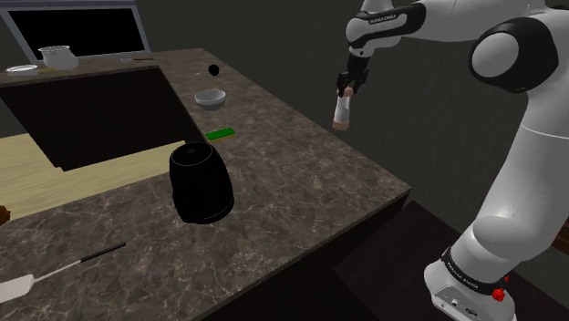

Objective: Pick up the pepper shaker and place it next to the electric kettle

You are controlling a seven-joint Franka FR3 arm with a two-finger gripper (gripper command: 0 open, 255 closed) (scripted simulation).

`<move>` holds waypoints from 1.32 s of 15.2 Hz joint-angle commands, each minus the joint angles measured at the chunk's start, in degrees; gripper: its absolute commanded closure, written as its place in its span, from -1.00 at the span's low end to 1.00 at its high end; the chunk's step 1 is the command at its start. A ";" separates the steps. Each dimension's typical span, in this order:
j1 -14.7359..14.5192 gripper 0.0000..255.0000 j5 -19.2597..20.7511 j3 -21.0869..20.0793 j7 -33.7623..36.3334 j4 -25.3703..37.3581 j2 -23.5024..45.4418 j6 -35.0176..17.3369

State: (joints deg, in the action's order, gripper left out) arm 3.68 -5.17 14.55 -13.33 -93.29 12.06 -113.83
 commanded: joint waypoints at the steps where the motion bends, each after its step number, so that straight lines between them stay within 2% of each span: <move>1: 0.02 1.00 0.07 0.02 0.12 1.61 -0.05 1.66; 20: 0.99 1.00 -0.43 0.31 0.43 19.80 2.45 17.41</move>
State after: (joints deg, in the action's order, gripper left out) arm 4.62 -5.54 14.86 -12.96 -74.64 14.23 -97.30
